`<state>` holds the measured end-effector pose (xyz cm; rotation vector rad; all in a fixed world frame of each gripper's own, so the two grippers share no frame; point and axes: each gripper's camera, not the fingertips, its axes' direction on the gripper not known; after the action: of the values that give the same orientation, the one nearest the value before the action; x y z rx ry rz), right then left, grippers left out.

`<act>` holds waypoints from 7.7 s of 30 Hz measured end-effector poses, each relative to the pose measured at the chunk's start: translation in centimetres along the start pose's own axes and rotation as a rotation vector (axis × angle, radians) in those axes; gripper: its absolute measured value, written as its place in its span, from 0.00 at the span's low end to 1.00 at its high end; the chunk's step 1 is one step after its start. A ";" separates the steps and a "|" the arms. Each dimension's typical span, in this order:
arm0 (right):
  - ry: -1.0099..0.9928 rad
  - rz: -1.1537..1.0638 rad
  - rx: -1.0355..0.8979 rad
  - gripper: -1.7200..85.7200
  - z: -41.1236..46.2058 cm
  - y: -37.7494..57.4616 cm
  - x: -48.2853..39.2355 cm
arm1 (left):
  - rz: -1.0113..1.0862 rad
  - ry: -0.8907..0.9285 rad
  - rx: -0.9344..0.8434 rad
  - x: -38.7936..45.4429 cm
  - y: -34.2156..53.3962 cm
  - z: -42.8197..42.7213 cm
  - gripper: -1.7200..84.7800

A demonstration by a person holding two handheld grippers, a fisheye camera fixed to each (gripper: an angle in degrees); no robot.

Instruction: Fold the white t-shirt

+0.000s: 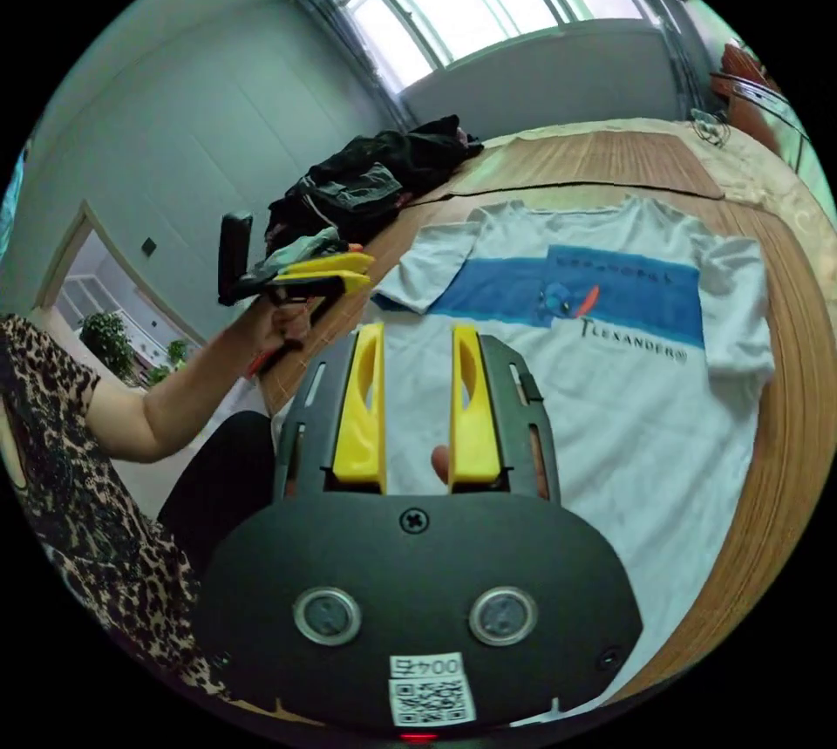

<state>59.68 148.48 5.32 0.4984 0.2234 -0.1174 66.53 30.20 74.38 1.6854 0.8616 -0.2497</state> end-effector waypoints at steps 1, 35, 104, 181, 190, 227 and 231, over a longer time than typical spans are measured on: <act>0.005 -0.031 -0.021 0.10 1.3 -2.7 -0.5 | -0.147 0.081 0.089 -4.3 2.1 -0.8 0.19; 0.295 -0.472 -0.593 0.13 30.6 -38.4 -4.1 | -0.796 0.201 0.094 -41.7 17.1 -3.0 0.04; 0.139 -0.194 -0.293 0.01 21.7 -20.1 -7.3 | -0.828 0.122 0.122 -32.2 7.0 -15.6 0.02; -0.276 0.558 0.789 0.28 -25.1 52.8 1.6 | -0.420 -0.168 -0.325 18.3 9.0 -37.1 0.28; -0.040 0.587 0.725 0.26 -29.0 53.7 3.3 | -0.446 -0.171 -0.337 14.8 8.6 -34.2 0.23; 0.054 0.835 0.189 0.24 -22.4 46.3 13.9 | -0.559 -0.182 -0.399 7.1 14.7 -36.0 0.20; 0.050 0.849 0.162 0.23 -22.3 45.7 14.2 | -0.543 -0.187 -0.335 7.3 15.2 -37.5 0.21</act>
<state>76.95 198.32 3.85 0.7213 0.0362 0.7106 71.43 66.43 93.20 1.0773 1.1374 -0.5864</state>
